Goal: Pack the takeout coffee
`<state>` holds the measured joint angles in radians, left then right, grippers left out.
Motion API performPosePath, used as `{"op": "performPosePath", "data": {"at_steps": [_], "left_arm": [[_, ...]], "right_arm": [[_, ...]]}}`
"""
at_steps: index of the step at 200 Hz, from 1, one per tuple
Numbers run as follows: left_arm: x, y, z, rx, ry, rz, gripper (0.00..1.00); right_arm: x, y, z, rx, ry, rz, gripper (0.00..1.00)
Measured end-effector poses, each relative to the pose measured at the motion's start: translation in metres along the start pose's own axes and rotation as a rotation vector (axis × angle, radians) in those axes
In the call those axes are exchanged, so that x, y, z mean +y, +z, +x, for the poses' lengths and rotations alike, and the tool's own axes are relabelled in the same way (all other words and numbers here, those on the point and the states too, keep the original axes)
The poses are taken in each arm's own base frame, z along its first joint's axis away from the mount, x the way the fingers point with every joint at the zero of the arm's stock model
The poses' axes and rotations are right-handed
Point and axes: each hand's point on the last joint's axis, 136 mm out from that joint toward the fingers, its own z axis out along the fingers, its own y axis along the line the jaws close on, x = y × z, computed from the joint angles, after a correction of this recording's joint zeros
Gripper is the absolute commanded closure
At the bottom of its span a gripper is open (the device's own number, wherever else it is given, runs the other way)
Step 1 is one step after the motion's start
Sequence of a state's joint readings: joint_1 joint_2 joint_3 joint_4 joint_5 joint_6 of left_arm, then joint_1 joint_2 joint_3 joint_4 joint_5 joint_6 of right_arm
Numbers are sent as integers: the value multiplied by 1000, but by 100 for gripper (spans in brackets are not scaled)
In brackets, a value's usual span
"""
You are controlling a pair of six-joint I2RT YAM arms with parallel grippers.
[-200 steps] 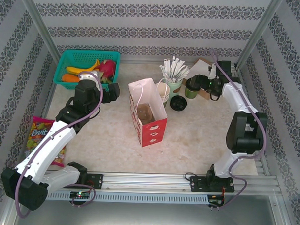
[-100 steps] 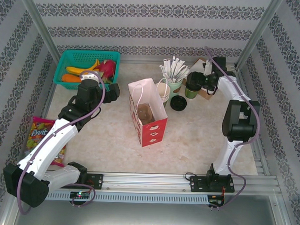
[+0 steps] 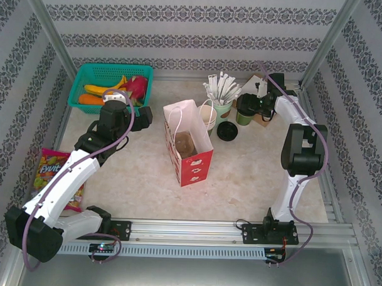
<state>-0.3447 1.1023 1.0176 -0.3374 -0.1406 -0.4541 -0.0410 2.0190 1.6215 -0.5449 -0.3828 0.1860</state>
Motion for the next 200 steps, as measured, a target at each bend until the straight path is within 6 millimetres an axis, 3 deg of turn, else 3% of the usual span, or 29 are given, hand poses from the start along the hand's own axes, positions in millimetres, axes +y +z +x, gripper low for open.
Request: {"op": "performPosePath", "data": {"at_steps": [48, 81, 164, 200], "left_arm": [[1, 0, 0, 0, -7, -3, 0], [2, 0, 2, 7, -23, -10, 0], [0, 0, 6, 25, -53, 3, 0], [-3, -4, 5, 24, -58, 26, 0]], "right_arm": [[1, -3, 1, -7, 6, 15, 15], [-3, -13, 14, 0, 25, 42, 17], [-7, -54, 86, 33, 96, 93, 19], [3, -75, 124, 35, 124, 66, 19]]}}
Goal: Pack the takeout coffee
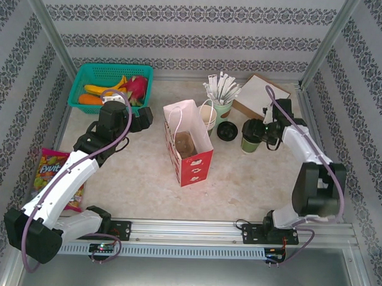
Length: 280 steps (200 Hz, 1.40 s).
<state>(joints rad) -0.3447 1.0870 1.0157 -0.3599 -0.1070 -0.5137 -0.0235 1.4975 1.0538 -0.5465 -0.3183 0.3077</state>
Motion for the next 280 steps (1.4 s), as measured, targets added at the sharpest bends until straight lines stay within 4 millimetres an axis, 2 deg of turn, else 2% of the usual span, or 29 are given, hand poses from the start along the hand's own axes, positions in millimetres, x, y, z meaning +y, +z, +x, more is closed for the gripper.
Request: {"op": "performPosePath", "data": {"at_steps": [42, 76, 190, 226, 248, 261, 280], "left_arm": [[0, -1, 1, 0, -2, 2, 0], [1, -1, 1, 1, -5, 2, 0], [-1, 0, 2, 10, -9, 15, 0], [-1, 0, 2, 11, -10, 16, 0], [-1, 0, 2, 11, -11, 16, 0], [-1, 0, 2, 11, -11, 16, 0], [-1, 0, 2, 11, -11, 16, 1]], "right_arm": [[18, -9, 44, 26, -19, -57, 17], [31, -10, 67, 45, -44, -92, 17], [83, -1, 106, 125, -212, -159, 14], [88, 1, 112, 130, -241, -151, 11], [86, 1, 111, 127, -243, -141, 9], [85, 1, 111, 123, -244, -134, 3], [82, 1, 111, 124, -246, -121, 2]]}}
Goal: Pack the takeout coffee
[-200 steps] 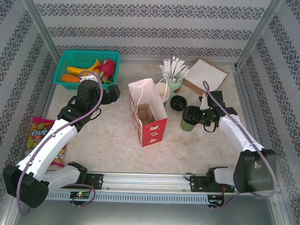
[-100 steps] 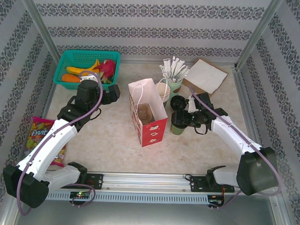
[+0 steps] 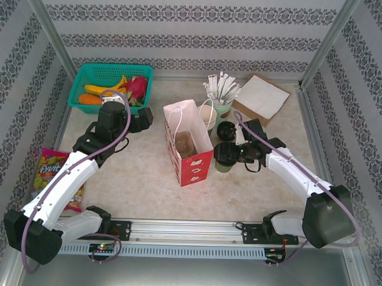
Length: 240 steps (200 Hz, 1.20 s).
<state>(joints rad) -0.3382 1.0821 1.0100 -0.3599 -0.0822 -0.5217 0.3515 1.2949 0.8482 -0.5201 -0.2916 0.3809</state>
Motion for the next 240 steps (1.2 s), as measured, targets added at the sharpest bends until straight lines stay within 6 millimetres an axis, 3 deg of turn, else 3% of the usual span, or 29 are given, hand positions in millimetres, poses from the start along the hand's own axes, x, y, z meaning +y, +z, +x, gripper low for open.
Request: {"op": "performPosePath", "data": {"at_steps": [38, 101, 192, 240], "left_arm": [[0, 0, 0, 0, 0, -1, 0], [1, 0, 0, -2, -4, -5, 0], [7, 1, -1, -12, -2, -41, 0], [13, 2, 6, 6, 5, -66, 0]], "right_arm": [[-4, -3, 0, 4, 12, 30, 2], [8, -34, -21, 24, 128, 106, 2], [3, -25, -8, 222, 122, 320, 2], [3, -26, -2, 255, 109, 340, 2]]}}
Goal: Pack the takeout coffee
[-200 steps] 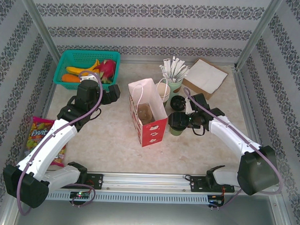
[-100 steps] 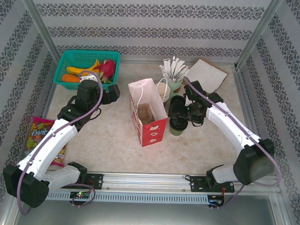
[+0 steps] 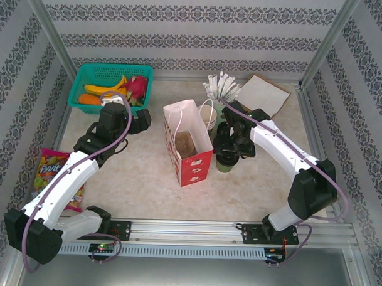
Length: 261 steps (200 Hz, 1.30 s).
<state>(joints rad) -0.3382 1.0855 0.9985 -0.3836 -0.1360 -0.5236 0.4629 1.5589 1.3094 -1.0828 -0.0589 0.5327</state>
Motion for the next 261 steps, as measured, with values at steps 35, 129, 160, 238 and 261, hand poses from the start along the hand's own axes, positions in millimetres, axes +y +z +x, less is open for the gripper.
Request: {"op": "performPosePath", "data": {"at_steps": [35, 129, 160, 238, 261], "left_arm": [[1, 0, 0, -2, 8, -3, 0], [3, 3, 4, 16, 15, -14, 0], [3, 3, 4, 16, 15, -17, 0], [4, 4, 7, 22, 17, -20, 0], [5, 5, 8, 25, 18, -23, 0]], "right_arm": [[0, 1, 1, 5, -5, 2, 2], [1, 7, 3, 25, -11, -2, 2], [2, 11, 3, 29, -13, -7, 2], [8, 18, 2, 41, -13, -38, 2], [9, 18, 2, 38, -13, -41, 2]]}}
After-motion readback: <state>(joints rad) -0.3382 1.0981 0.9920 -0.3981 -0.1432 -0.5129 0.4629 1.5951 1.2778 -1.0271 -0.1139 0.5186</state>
